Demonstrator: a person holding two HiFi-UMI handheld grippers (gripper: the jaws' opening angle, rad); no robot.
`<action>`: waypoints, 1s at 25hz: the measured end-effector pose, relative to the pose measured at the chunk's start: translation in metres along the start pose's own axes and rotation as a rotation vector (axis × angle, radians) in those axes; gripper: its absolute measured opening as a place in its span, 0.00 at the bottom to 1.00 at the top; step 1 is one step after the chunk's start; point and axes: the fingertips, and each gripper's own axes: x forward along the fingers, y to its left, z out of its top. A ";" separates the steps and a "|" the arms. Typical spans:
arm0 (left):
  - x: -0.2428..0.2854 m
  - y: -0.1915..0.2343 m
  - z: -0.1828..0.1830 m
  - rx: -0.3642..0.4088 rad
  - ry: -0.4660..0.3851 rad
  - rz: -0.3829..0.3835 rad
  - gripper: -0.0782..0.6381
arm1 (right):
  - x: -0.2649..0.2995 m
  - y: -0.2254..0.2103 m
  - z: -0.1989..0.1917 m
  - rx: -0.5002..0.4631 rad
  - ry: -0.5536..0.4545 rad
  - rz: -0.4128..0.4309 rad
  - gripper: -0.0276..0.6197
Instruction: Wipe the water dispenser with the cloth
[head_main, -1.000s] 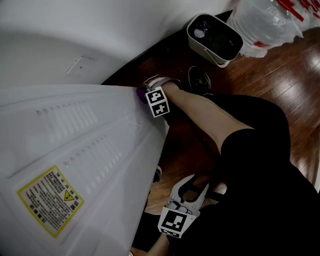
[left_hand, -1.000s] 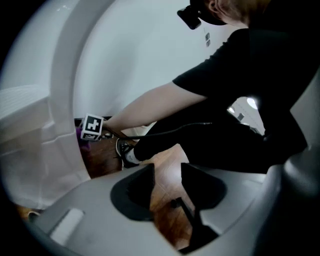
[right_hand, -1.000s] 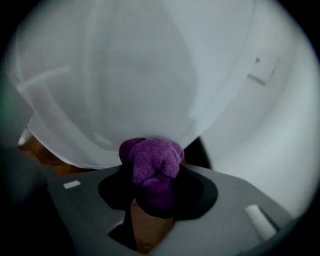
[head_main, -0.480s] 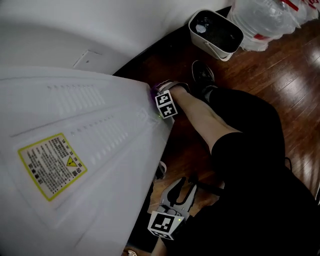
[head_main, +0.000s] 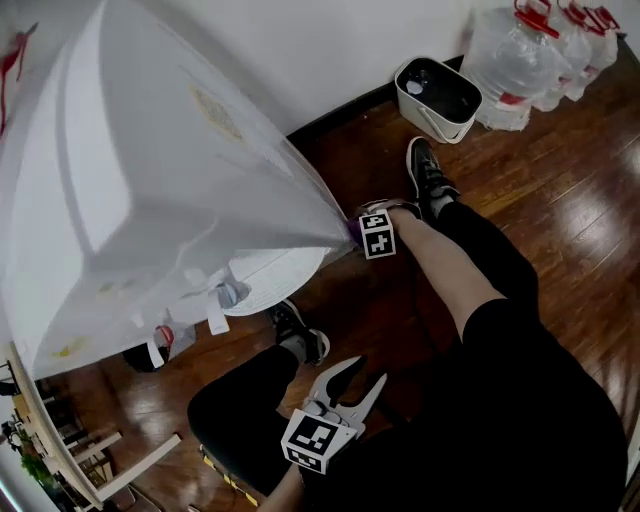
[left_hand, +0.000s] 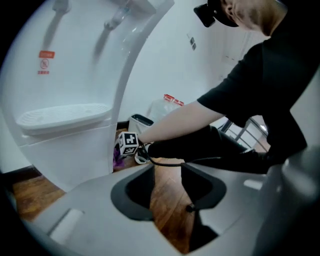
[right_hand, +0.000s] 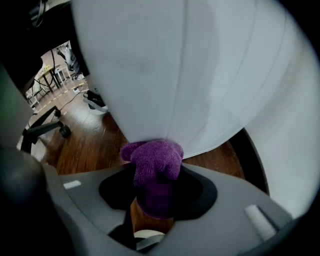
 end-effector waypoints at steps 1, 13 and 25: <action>-0.002 0.002 0.000 0.019 -0.019 -0.001 0.37 | -0.012 -0.010 0.003 -0.002 -0.009 -0.043 0.32; -0.156 -0.033 0.067 0.157 -0.279 0.023 0.37 | -0.461 -0.023 0.139 0.608 -0.927 -0.736 0.32; -0.268 -0.071 0.120 0.269 -0.562 0.044 0.35 | -0.632 -0.003 0.461 0.324 -0.965 -0.600 0.32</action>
